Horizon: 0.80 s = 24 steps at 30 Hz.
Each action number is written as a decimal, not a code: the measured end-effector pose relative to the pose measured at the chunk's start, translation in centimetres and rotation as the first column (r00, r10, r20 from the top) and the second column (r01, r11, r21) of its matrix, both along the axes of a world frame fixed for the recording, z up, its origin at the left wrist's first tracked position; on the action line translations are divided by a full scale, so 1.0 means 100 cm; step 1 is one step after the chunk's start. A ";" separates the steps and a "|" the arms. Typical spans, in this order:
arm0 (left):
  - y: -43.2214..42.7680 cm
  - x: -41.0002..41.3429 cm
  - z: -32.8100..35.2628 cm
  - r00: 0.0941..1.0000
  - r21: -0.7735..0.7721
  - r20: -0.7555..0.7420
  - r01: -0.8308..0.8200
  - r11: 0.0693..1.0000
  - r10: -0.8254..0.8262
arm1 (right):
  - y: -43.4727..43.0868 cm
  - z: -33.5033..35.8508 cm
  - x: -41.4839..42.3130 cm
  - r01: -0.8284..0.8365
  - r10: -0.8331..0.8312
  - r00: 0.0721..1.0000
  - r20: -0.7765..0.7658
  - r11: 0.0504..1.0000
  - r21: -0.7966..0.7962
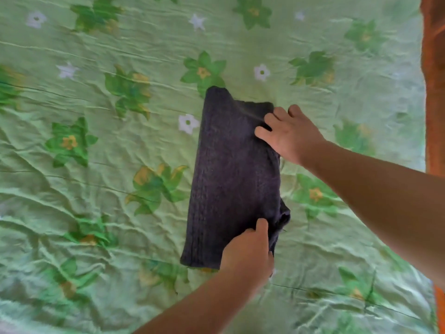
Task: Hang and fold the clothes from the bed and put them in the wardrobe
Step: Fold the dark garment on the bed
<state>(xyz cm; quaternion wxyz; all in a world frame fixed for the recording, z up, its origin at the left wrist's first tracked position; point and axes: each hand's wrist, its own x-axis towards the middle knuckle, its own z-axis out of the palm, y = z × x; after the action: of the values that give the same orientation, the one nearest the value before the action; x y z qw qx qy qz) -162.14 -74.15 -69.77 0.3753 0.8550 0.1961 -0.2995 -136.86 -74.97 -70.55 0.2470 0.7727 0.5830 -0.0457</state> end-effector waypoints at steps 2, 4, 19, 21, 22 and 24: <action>-0.005 0.002 -0.002 0.997 -0.030 -0.045 0.066 0.997 -0.068 | -0.006 -0.011 0.000 0.047 -0.048 0.999 -0.022 0.997 -0.058; -0.006 -0.003 0.002 0.998 -0.063 0.012 0.064 0.996 -0.064 | -0.008 -0.011 0.001 0.123 -0.127 0.990 -0.057 0.990 -0.062; 0.005 -0.038 -0.083 0.927 0.501 0.261 0.107 0.859 -0.268 | 0.003 -0.095 -0.056 0.261 -0.167 0.942 -0.292 0.911 0.319; 0.005 -0.037 -0.074 0.924 0.502 0.304 0.054 0.863 -0.234 | 0.009 -0.085 -0.058 0.262 -0.164 0.945 -0.283 0.898 0.353; 0.005 -0.040 -0.071 0.928 0.494 0.323 0.003 0.870 -0.186 | 0.013 -0.080 -0.058 0.254 -0.145 0.948 -0.284 0.882 0.397; 0.004 -0.046 -0.068 0.940 0.495 0.331 -0.100 0.863 -0.081 | 0.024 -0.077 -0.059 0.201 -0.067 0.959 -0.276 0.847 0.493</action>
<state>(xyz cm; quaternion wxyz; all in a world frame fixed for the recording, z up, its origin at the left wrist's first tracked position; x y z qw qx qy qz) -166.75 -73.73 -76.58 0.1683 0.9608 0.2038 -0.0833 -142.79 -72.60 -78.22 -0.0475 0.8376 0.5441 -0.0013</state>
